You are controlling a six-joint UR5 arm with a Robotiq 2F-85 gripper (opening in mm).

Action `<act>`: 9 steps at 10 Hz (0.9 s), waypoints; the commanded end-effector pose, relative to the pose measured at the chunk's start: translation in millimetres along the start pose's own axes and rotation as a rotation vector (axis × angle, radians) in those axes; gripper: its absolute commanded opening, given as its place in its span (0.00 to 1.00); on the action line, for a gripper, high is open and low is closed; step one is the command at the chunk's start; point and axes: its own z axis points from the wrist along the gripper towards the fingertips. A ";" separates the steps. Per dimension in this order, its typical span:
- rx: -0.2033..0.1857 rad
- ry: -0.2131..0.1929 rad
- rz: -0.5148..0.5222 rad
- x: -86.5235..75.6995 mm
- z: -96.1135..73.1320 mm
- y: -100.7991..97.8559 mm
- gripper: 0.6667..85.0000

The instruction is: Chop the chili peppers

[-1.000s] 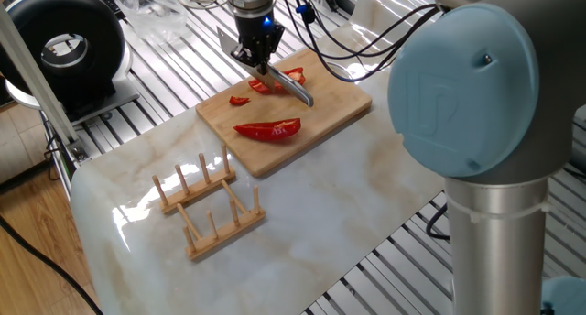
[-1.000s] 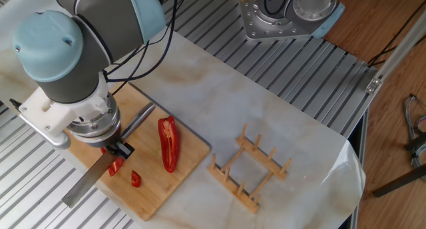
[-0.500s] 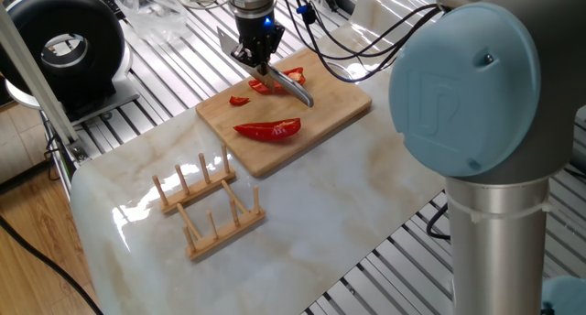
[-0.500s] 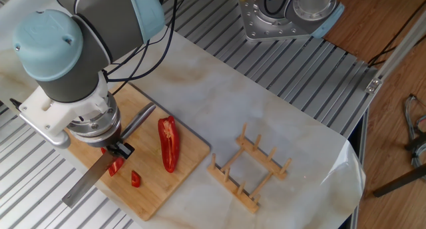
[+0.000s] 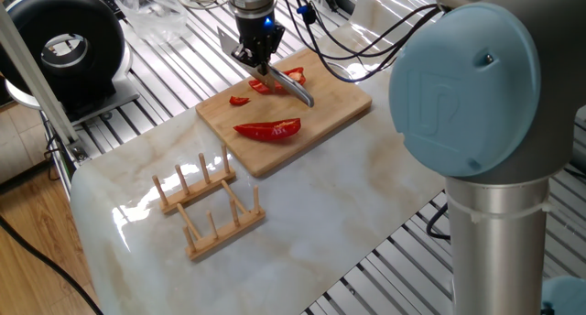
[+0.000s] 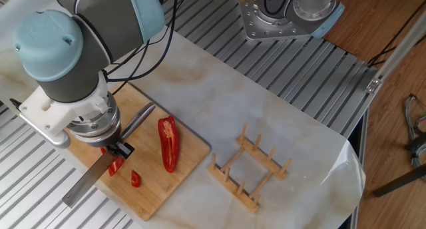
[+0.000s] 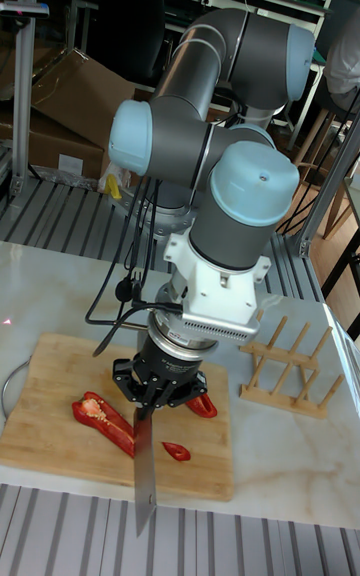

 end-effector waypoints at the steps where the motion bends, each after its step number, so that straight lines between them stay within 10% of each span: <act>1: -0.013 -0.002 0.008 -0.6 -0.4 2.0 0.01; 9: -0.007 0.005 0.028 0.0 5.9 -0.1 0.01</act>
